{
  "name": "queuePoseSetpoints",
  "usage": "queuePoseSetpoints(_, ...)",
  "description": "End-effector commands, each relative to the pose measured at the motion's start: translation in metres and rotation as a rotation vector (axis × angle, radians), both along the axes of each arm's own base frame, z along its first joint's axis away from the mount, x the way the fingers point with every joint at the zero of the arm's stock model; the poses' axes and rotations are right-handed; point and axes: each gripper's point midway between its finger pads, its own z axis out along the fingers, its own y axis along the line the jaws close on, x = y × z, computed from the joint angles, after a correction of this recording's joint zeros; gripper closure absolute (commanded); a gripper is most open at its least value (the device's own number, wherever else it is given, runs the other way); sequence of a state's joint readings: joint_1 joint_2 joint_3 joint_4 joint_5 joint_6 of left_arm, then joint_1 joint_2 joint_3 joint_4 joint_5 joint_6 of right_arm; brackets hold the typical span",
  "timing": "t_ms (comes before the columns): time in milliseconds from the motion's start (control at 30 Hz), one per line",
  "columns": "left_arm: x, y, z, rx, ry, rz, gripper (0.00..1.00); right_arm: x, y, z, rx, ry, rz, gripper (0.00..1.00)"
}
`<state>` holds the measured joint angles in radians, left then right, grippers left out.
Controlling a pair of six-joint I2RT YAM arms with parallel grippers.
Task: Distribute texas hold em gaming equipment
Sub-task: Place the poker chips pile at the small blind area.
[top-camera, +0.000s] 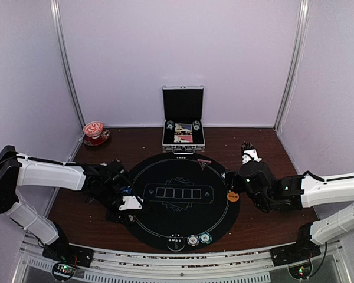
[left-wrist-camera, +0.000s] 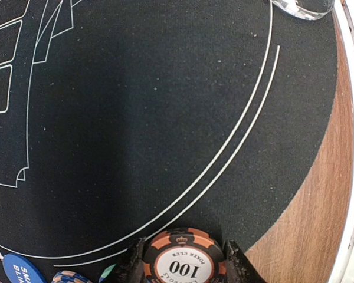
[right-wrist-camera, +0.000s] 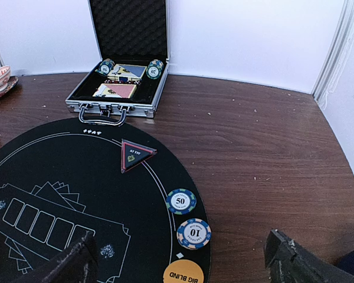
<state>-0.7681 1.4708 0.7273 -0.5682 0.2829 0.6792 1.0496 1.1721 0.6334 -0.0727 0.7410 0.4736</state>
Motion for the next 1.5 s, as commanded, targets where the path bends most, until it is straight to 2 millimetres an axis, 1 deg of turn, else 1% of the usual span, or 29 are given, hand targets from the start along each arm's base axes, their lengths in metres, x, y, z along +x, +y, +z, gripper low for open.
queuePoseSetpoints(0, 0.003, -0.005, 0.000, -0.019, -0.025, -0.012, 0.66, 0.001, 0.001, 0.008, -0.005, -0.017, -0.011, 0.00)
queuePoseSetpoints(100, 0.003, -0.005, -0.001, -0.015, -0.021, -0.012, 0.62, 0.002, 0.001, 0.009, -0.005, -0.018, -0.011, 0.00)
queuePoseSetpoints(400, 0.004, -0.005, 0.000, -0.016, -0.030, -0.009, 0.43, 0.002, 0.001, 0.008, -0.007, -0.017, -0.011, 0.00)
queuePoseSetpoints(533, 0.005, -0.005, 0.004, -0.024, -0.041, -0.008, 0.40, 0.002, 0.001, 0.009, -0.005, -0.017, -0.010, 0.00)
queuePoseSetpoints(633, 0.005, -0.007, 0.013, -0.038, -0.053, -0.010, 0.36, 0.001, 0.001, 0.009, -0.006, -0.018, -0.010, 0.00)
queuePoseSetpoints(767, 0.009, -0.013, 0.039, -0.092, -0.092, -0.017, 0.30, 0.002, 0.001, 0.009, -0.005, -0.018, -0.010, 0.00)
queuePoseSetpoints(867, 0.016, -0.016, 0.060, -0.132, -0.151, -0.004, 0.19, 0.001, 0.001, 0.009, -0.006, -0.018, -0.010, 0.00)
queuePoseSetpoints(933, 0.025, -0.016, 0.073, -0.147, -0.204, 0.023, 0.11, 0.002, 0.001, 0.009, -0.006, -0.018, -0.011, 0.00)
queuePoseSetpoints(967, 0.030, -0.017, 0.079, -0.155, -0.230, 0.041, 0.04, 0.002, 0.001, 0.009, -0.005, -0.018, -0.010, 0.00)
queuePoseSetpoints(1000, 0.037, -0.017, 0.084, -0.157, -0.259, 0.065, 0.02, 0.002, 0.001, 0.009, -0.004, -0.019, -0.011, 0.00)
queuePoseSetpoints(1067, 0.050, -0.018, 0.093, -0.161, -0.312, 0.109, 0.02, 0.002, 0.001, 0.009, -0.006, -0.018, -0.010, 0.00)
queuePoseSetpoints(1233, 0.091, -0.014, 0.107, -0.146, -0.389, 0.235, 0.02, 0.001, 0.002, 0.009, -0.005, -0.017, -0.006, 0.00)
queuePoseSetpoints(1267, 0.100, -0.012, 0.109, -0.147, -0.392, 0.266, 0.02, 0.001, 0.002, 0.009, -0.005, -0.016, -0.005, 0.00)
queuePoseSetpoints(1367, 0.138, 0.001, 0.116, -0.144, -0.381, 0.401, 0.02, 0.001, 0.002, 0.010, -0.002, -0.016, -0.004, 0.00)
queuePoseSetpoints(1400, 0.156, 0.012, 0.118, -0.144, -0.372, 0.468, 0.02, 0.001, 0.003, 0.009, -0.003, -0.015, -0.003, 0.00)
queuePoseSetpoints(1467, 0.183, 0.028, 0.118, -0.134, -0.334, 0.565, 0.02, 0.001, 0.003, 0.009, -0.003, -0.015, 0.000, 0.00)
